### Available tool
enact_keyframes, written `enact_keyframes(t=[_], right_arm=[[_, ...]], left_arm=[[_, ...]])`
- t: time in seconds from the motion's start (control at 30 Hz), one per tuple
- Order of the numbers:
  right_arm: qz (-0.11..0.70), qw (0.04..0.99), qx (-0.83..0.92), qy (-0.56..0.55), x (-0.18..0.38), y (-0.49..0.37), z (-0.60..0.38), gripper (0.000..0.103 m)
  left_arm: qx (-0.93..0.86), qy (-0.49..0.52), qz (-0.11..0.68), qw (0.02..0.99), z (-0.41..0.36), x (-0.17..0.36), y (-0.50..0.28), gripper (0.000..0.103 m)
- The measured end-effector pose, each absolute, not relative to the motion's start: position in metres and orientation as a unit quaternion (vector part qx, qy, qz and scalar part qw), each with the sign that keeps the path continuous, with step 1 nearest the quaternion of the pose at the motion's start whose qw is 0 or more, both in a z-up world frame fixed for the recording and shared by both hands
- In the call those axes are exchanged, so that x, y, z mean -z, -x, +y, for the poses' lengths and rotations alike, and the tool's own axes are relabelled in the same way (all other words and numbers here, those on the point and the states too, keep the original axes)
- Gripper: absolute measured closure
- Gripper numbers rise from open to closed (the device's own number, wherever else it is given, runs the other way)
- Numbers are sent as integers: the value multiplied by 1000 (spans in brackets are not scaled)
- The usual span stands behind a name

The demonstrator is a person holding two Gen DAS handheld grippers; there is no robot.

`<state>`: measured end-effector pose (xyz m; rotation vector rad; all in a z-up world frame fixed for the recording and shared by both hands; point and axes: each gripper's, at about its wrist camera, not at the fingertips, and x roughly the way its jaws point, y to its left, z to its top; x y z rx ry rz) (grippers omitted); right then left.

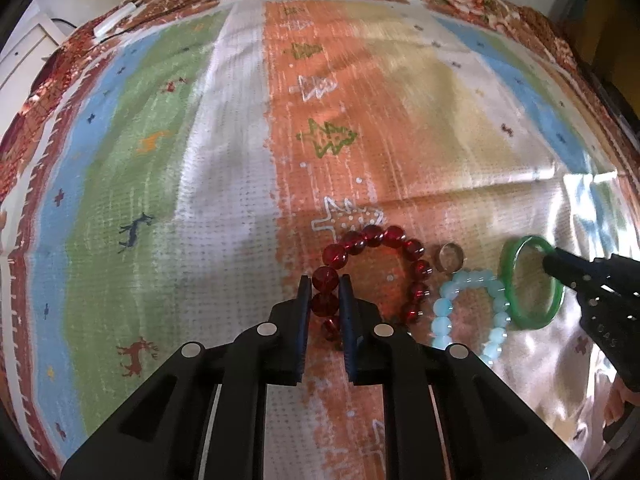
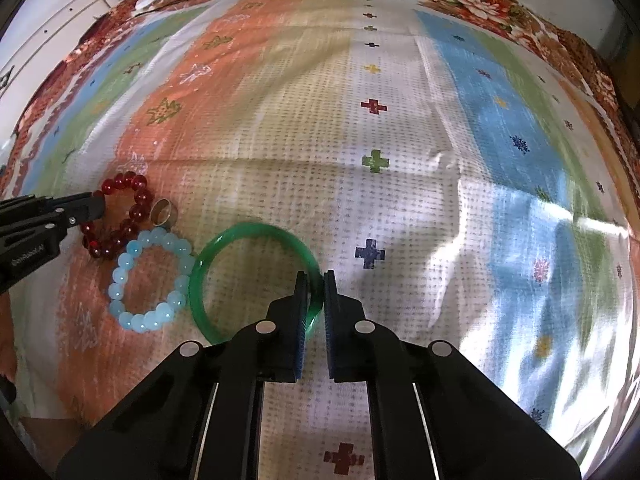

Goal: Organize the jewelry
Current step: 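Close left tool on the red bead bracelet while right tool closes on the green bangle, then carry the red bracelet with left tool while right tool carries the green bangle to tin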

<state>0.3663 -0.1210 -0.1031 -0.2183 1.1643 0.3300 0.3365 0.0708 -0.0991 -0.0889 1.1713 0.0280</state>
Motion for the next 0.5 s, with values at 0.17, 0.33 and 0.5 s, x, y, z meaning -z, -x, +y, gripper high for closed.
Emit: enact_keyframes(t=[0.17, 0.33, 0.5], right_arm=[[530, 826, -159, 106, 89, -358, -118, 95], [518, 832, -170, 101, 76, -348, -116, 94], [504, 839, -182, 98, 60, -335, -115, 94]], left_arm=[[-3, 66, 526, 848, 70, 70, -323, 90], [10, 72, 507, 859, 63, 50, -310, 90], [12, 74, 499, 864, 61, 41, -302, 90]])
